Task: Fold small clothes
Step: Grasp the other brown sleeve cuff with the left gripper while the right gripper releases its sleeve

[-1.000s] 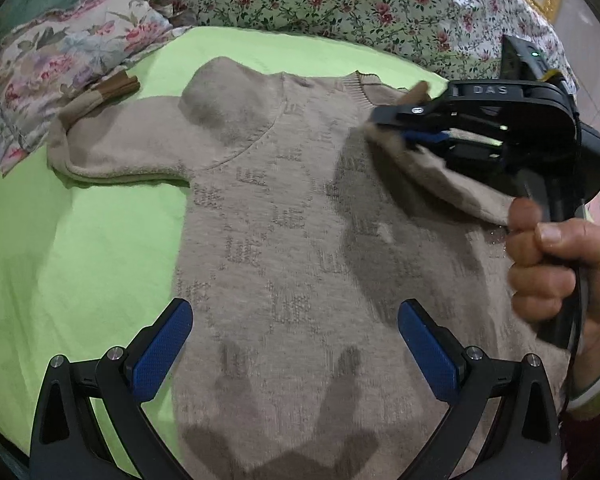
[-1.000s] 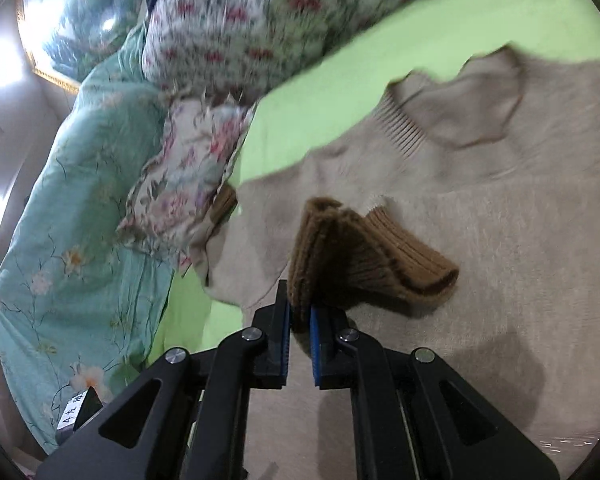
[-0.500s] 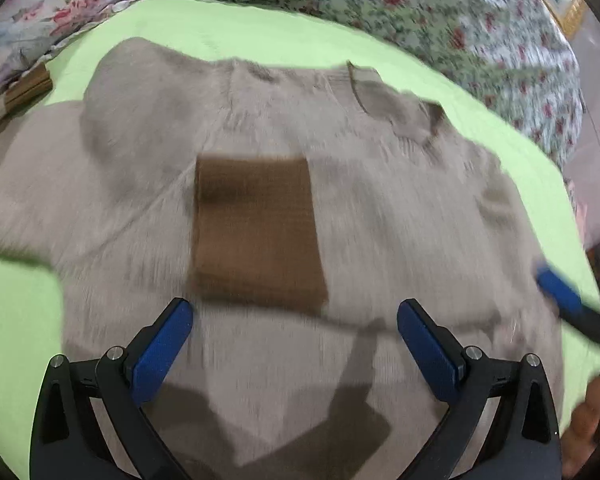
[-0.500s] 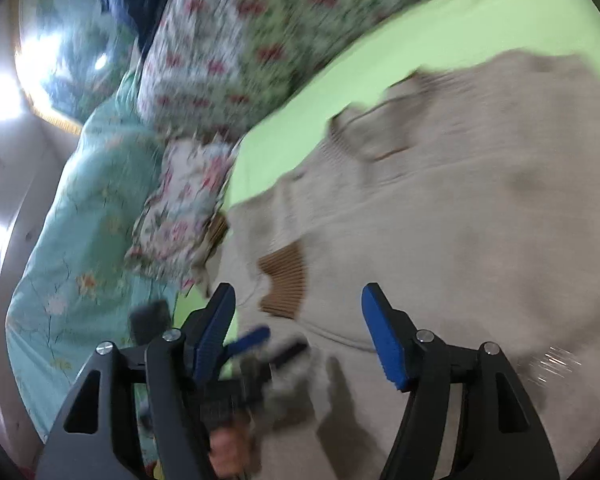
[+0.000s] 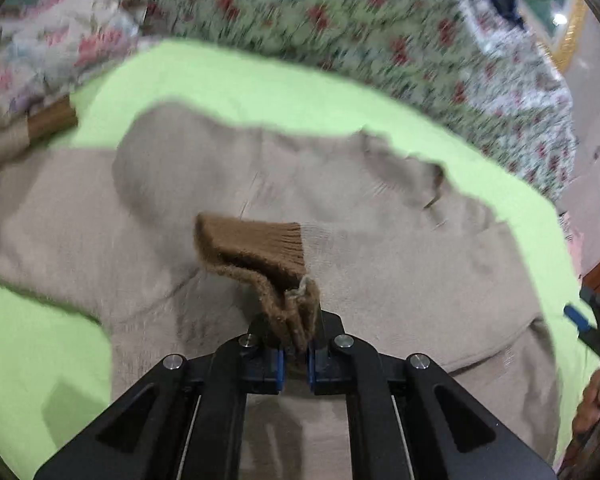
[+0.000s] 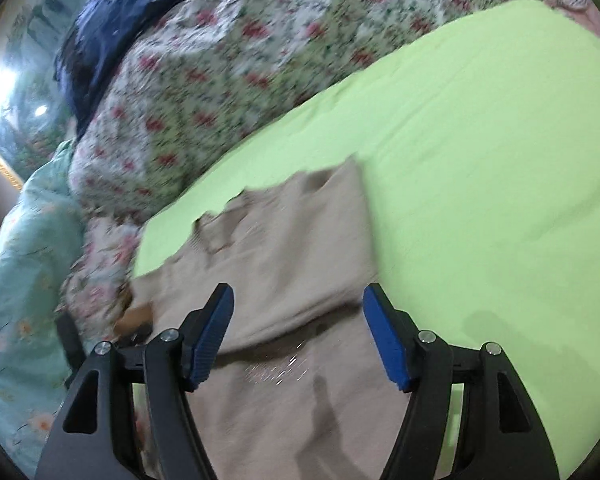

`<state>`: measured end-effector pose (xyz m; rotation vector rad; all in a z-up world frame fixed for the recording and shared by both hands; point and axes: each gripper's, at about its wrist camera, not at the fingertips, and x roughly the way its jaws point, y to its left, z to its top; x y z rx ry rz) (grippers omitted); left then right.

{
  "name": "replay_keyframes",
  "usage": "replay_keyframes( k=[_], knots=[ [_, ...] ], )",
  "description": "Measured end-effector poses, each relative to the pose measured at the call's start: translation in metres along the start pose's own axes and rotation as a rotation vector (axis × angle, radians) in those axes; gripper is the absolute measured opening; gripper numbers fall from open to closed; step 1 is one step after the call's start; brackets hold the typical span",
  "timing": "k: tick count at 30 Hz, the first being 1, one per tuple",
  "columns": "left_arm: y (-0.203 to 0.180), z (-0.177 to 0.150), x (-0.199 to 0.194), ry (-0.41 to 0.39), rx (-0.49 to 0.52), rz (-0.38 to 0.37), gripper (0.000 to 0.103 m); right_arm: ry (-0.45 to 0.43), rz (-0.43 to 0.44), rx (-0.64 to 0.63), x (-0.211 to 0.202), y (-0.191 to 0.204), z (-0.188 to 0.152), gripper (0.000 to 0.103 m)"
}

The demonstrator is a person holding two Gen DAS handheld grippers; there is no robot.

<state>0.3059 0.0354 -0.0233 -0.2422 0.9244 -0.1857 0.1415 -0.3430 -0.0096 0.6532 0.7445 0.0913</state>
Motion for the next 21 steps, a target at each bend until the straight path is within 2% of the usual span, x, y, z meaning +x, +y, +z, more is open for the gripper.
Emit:
replay_keyframes(
  k=[5, 8, 9, 10, 11, 12, 14, 16, 19, 21],
  knots=[
    [0.01, -0.01, 0.011, 0.039, -0.051, -0.015, 0.012, 0.11, -0.081, -0.036, 0.062, -0.009, 0.03, 0.068],
    [0.01, -0.012, 0.01, 0.045, -0.037, -0.006, 0.013, 0.192, -0.12, -0.067, 0.101, -0.011, 0.031, 0.068],
    [0.011, -0.013, 0.007, 0.046, -0.032, -0.004, 0.013, 0.213, -0.119, -0.08, 0.109, -0.012, 0.029, 0.065],
    [0.01, -0.013, 0.007, 0.046, -0.025, -0.001, 0.01, 0.201, -0.136, -0.121, 0.11, -0.008, 0.028, 0.054],
    [0.009, -0.014, 0.006, 0.046, -0.018, -0.005, 0.009, 0.209, -0.143, -0.15, 0.109, -0.006, 0.029, 0.007],
    [0.005, -0.017, 0.003, 0.038, -0.005, -0.008, 0.009, 0.209, -0.123, -0.146, 0.104, -0.007, 0.031, 0.009],
    [-0.004, -0.014, 0.003, 0.031, 0.016, -0.03, 0.01, 0.154, -0.122, -0.158, 0.083, -0.01, 0.039, 0.008],
    [-0.013, -0.014, 0.007, 0.032, 0.025, -0.043, 0.009, 0.119, -0.161, -0.178, 0.069, -0.015, 0.044, 0.008],
    [-0.019, -0.019, 0.018, 0.05, 0.052, 0.0, 0.01, 0.123, -0.218, -0.166, 0.071, -0.031, 0.041, 0.008],
    [-0.014, -0.022, 0.015, 0.056, 0.047, -0.007, 0.012, 0.128, -0.279, -0.13, 0.071, -0.042, 0.04, 0.008]
  ],
)
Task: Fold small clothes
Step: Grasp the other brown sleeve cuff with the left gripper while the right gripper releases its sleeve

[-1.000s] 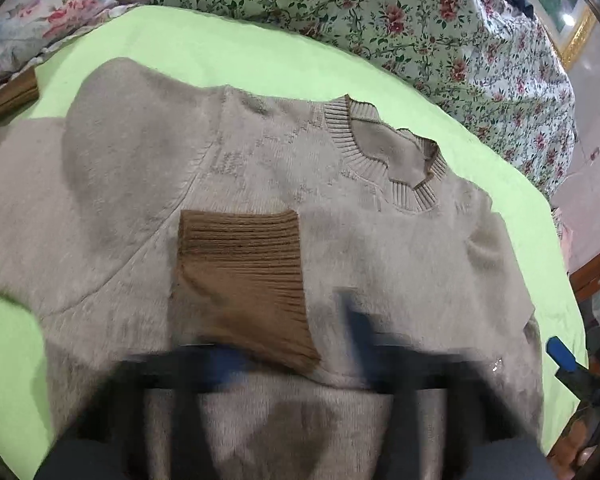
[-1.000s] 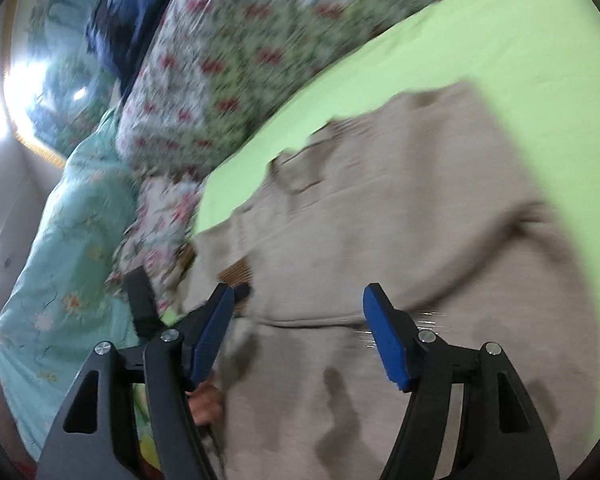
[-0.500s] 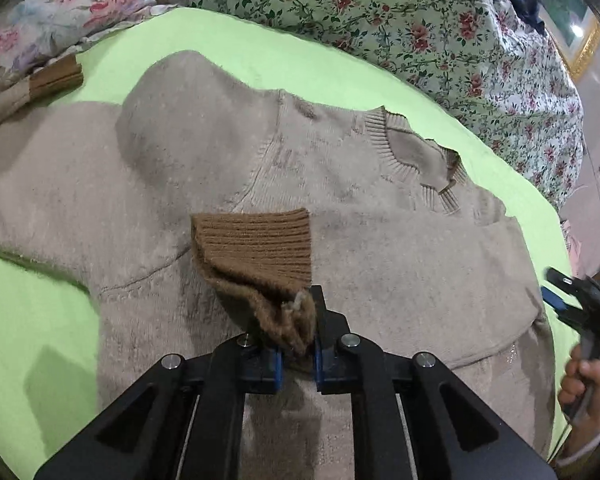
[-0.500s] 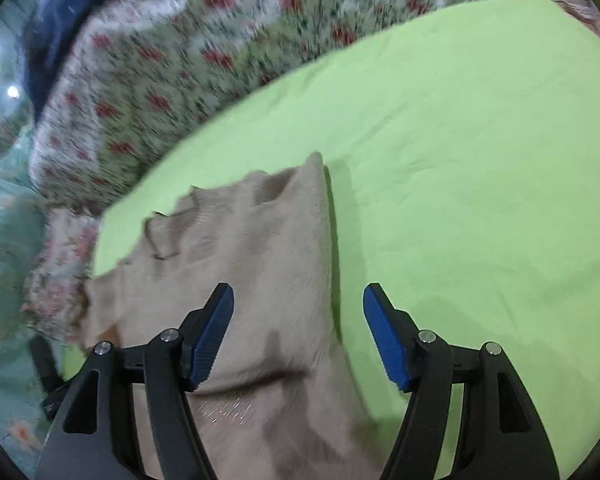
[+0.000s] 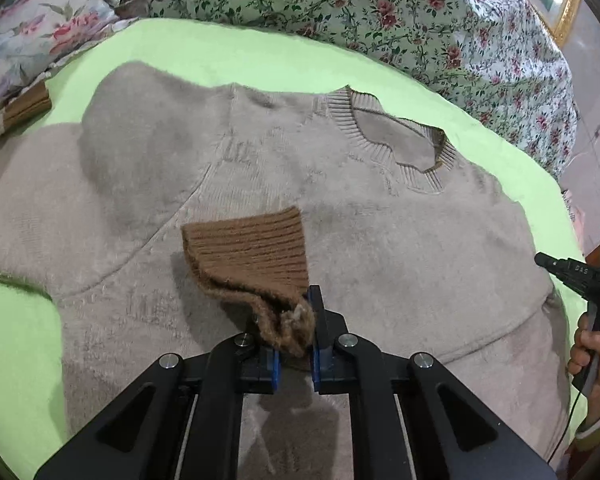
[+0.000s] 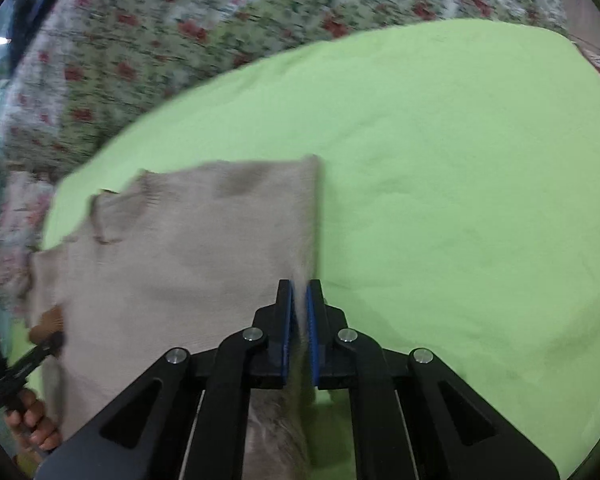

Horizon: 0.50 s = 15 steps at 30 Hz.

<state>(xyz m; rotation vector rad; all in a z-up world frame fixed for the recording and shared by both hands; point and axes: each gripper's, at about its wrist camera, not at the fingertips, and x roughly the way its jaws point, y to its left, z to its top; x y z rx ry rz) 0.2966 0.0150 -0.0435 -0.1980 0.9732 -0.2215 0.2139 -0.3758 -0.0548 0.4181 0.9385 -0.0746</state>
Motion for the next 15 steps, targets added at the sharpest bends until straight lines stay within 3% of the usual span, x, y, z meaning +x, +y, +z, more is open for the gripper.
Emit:
replay_keyframes(
  k=[2, 5, 8, 9, 11, 13, 15],
  knots=[
    [0.004, -0.001, -0.005, -0.008, -0.002, 0.002, 0.014, -0.023, -0.026, 0.04, -0.014, -0.002, -0.001, 0.011],
    [0.01, -0.002, -0.007, -0.005, -0.019, 0.0, 0.017, -0.097, 0.101, -0.006, -0.04, 0.024, -0.013, 0.012],
    [0.009, -0.004, -0.009, -0.004, -0.011, 0.012, 0.017, -0.011, 0.233, -0.093, -0.029, 0.055, -0.031, 0.018],
    [0.009, -0.005, -0.012, -0.007, -0.007, 0.015, 0.017, 0.027, 0.224, -0.092, -0.02, 0.056, -0.036, 0.018],
    [0.017, -0.01, -0.023, -0.015, -0.009, 0.017, 0.019, 0.068, 0.118, -0.051, -0.002, 0.041, -0.043, 0.014],
    [0.032, -0.016, -0.038, -0.026, -0.011, 0.043, 0.022, 0.053, 0.177, 0.06, -0.007, 0.017, -0.046, 0.01],
    [0.052, -0.017, -0.051, -0.04, -0.024, 0.078, 0.026, 0.033, 0.145, 0.068, -0.021, 0.015, -0.047, 0.014]
  ],
)
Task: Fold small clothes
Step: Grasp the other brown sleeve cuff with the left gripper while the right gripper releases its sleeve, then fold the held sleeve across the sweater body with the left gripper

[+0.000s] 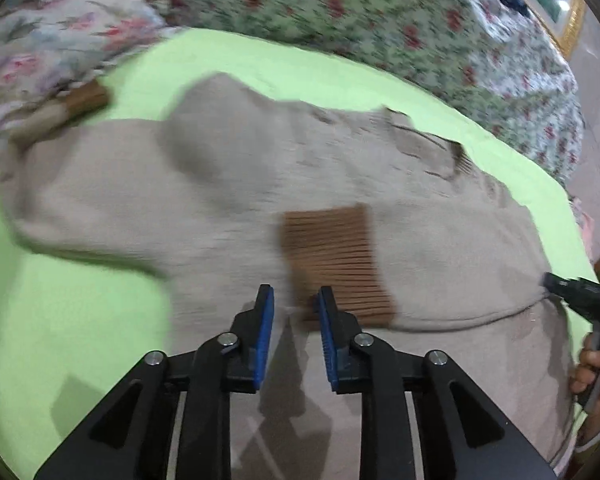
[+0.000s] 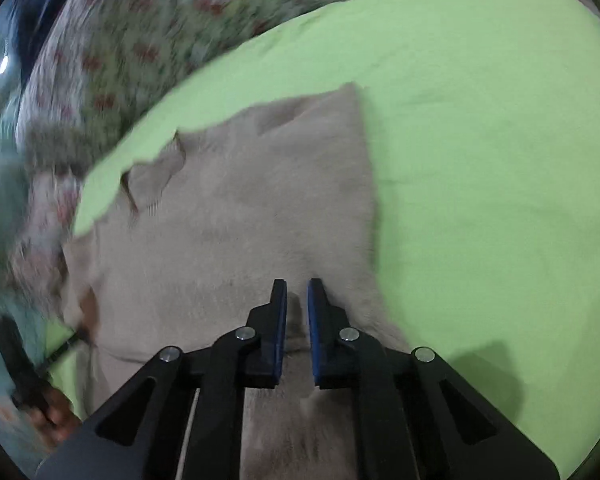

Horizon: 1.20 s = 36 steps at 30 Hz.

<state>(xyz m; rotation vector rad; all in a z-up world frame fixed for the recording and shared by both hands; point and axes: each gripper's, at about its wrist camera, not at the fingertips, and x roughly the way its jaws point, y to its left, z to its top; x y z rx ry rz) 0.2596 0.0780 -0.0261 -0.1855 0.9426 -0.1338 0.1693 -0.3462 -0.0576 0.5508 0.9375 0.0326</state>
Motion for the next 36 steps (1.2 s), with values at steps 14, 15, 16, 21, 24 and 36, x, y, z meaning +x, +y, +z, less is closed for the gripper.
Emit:
replay_keyframes(
  k=[14, 15, 16, 21, 24, 36],
  knots=[
    [0.125, 0.093, -0.005, -0.086, 0.018, 0.477, 0.068, 0.122, 0.155, -0.113, -0.006, 0.076, -0.093, 0.047],
    [0.127, 0.103, 0.004, -0.085, 0.047, 0.527, 0.075, 0.138, 0.161, -0.11, -0.003, 0.079, -0.097, 0.047],
    [0.13, 0.111, 0.012, -0.087, 0.068, 0.578, 0.079, 0.154, 0.167, -0.109, 0.001, 0.083, -0.101, 0.047],
    [0.153, 0.136, 0.056, -0.018, 0.098, 0.654, 0.081, 0.178, 0.195, -0.092, 0.006, 0.095, -0.103, 0.047],
    [0.17, 0.145, 0.074, 0.02, 0.052, 0.635, 0.064, 0.173, 0.203, -0.099, 0.002, 0.101, -0.1, 0.047],
    [0.117, 0.114, -0.039, -0.222, -0.118, 0.215, 0.008, 0.14, 0.265, -0.099, -0.009, 0.108, -0.103, 0.047]
  ],
)
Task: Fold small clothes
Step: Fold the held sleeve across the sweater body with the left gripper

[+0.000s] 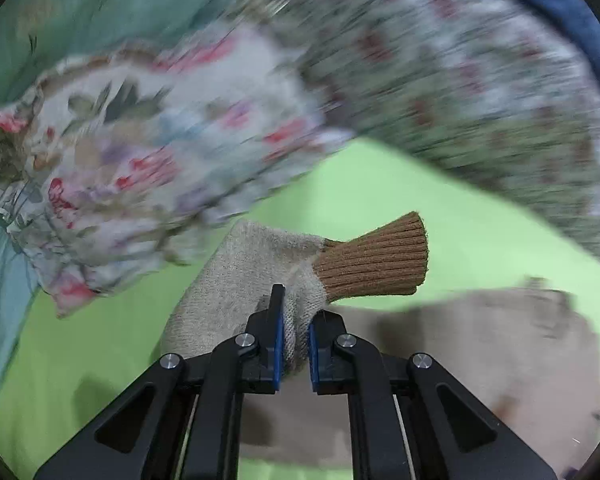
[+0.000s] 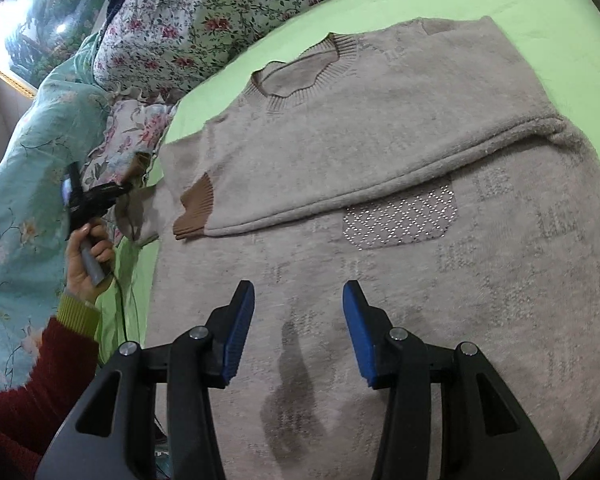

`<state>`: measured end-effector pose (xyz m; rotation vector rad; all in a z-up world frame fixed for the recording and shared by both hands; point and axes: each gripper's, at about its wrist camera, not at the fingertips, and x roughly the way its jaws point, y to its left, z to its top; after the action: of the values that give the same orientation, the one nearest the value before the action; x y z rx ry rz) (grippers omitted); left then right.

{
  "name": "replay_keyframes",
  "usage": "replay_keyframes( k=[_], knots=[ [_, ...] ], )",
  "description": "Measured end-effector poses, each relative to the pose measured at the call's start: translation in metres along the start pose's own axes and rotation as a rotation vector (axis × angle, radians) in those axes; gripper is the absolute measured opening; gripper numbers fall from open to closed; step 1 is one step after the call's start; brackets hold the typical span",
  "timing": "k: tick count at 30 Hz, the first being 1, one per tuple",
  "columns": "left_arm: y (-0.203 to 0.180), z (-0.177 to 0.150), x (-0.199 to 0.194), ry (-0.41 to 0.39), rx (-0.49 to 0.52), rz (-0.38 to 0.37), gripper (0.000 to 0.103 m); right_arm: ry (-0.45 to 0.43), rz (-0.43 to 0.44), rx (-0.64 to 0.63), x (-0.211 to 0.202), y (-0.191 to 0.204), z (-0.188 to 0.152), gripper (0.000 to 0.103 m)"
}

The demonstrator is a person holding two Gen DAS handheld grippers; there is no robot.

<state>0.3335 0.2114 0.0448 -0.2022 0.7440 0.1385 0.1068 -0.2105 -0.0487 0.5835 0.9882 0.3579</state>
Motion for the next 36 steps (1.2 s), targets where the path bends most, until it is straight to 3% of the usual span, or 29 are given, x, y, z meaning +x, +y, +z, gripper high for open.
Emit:
replay_keyframes(
  k=[4, 9, 13, 21, 23, 27, 32, 36],
  knots=[
    [-0.05, -0.024, -0.049, -0.031, 0.018, -0.201, 0.008, -0.025, 0.004, 0.013, -0.008, 0.0, -0.005, 0.047],
    [-0.145, -0.064, -0.062, 0.015, 0.115, -0.391, 0.009, -0.057, -0.01, 0.04, -0.023, -0.009, -0.009, 0.047],
    [-0.211, -0.097, -0.044, 0.092, 0.17, -0.45, 0.009, -0.095, -0.026, 0.061, -0.041, -0.02, -0.011, 0.047],
    [-0.282, -0.152, 0.012, 0.248, 0.267, -0.423, 0.012, -0.143, -0.053, 0.122, -0.064, -0.044, -0.01, 0.047],
    [-0.283, -0.159, 0.016, 0.271, 0.264, -0.426, 0.019, -0.147, -0.047, 0.134, -0.065, -0.045, -0.008, 0.048],
    [-0.263, -0.163, -0.002, 0.259, 0.236, -0.456, 0.053, -0.157, -0.032, 0.136, -0.058, -0.042, 0.002, 0.049],
    [-0.216, -0.163, -0.035, 0.196, 0.228, -0.4, 0.061, -0.154, 0.001, 0.132, -0.04, -0.033, 0.02, 0.053],
    [-0.157, -0.165, -0.044, 0.16, 0.193, -0.249, 0.064, -0.161, -0.009, 0.126, -0.025, -0.027, 0.037, 0.056]
  ],
)
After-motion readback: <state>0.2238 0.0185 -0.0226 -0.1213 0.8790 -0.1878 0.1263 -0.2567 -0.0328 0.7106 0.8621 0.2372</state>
